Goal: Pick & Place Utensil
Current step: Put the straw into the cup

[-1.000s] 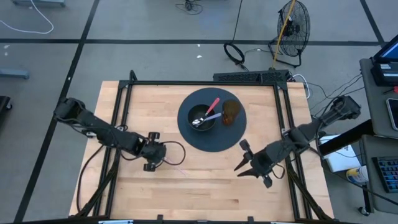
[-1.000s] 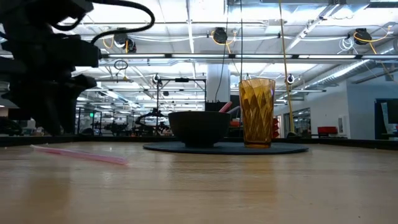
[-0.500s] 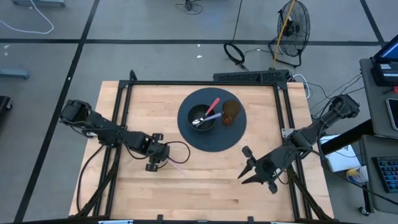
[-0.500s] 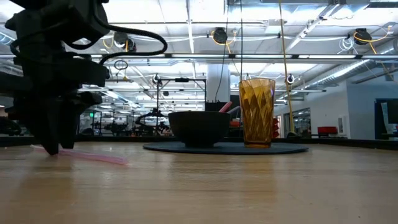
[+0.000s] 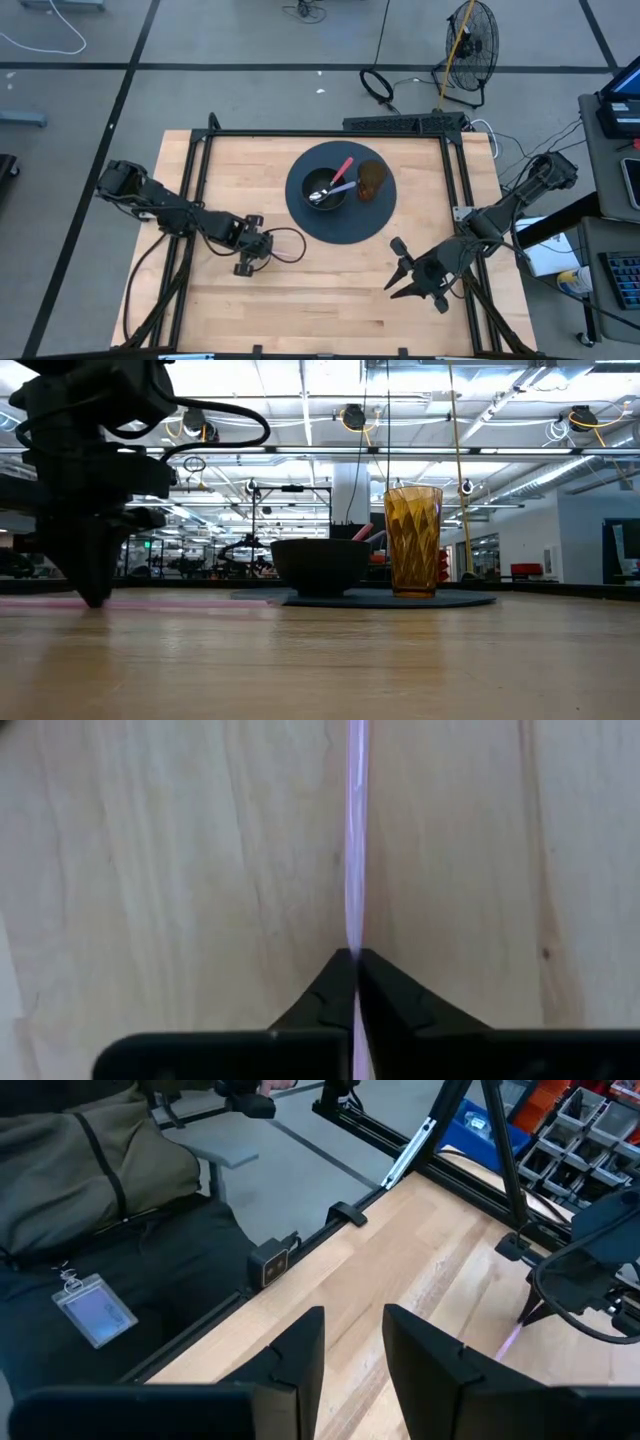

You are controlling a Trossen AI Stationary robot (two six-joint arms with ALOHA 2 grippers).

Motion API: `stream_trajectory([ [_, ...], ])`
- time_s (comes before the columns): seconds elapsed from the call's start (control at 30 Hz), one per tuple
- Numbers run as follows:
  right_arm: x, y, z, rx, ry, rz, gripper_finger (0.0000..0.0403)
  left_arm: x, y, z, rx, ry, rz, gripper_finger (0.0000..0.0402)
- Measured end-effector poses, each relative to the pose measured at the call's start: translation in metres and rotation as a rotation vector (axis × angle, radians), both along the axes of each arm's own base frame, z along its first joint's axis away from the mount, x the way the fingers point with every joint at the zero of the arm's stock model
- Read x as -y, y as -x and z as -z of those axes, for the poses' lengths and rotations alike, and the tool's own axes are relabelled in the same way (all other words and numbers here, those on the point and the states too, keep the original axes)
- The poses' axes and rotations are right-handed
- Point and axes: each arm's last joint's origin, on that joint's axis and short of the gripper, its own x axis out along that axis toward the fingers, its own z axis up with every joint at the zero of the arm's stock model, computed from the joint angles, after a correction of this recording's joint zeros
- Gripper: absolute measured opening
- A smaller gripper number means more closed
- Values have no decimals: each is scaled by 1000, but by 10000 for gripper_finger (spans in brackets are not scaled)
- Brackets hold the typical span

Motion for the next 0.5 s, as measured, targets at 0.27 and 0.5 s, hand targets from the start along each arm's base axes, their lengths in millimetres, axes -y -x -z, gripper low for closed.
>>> stream_trajectory([
  [0.27, 0, 0, 0, 2, 3, -1, 102, 2, -5, -1, 58, 15, 17, 5],
  [0.5, 0, 0, -1, 18, 15, -10, 102, 4, -17, -6, 187, 15, 24, 4],
])
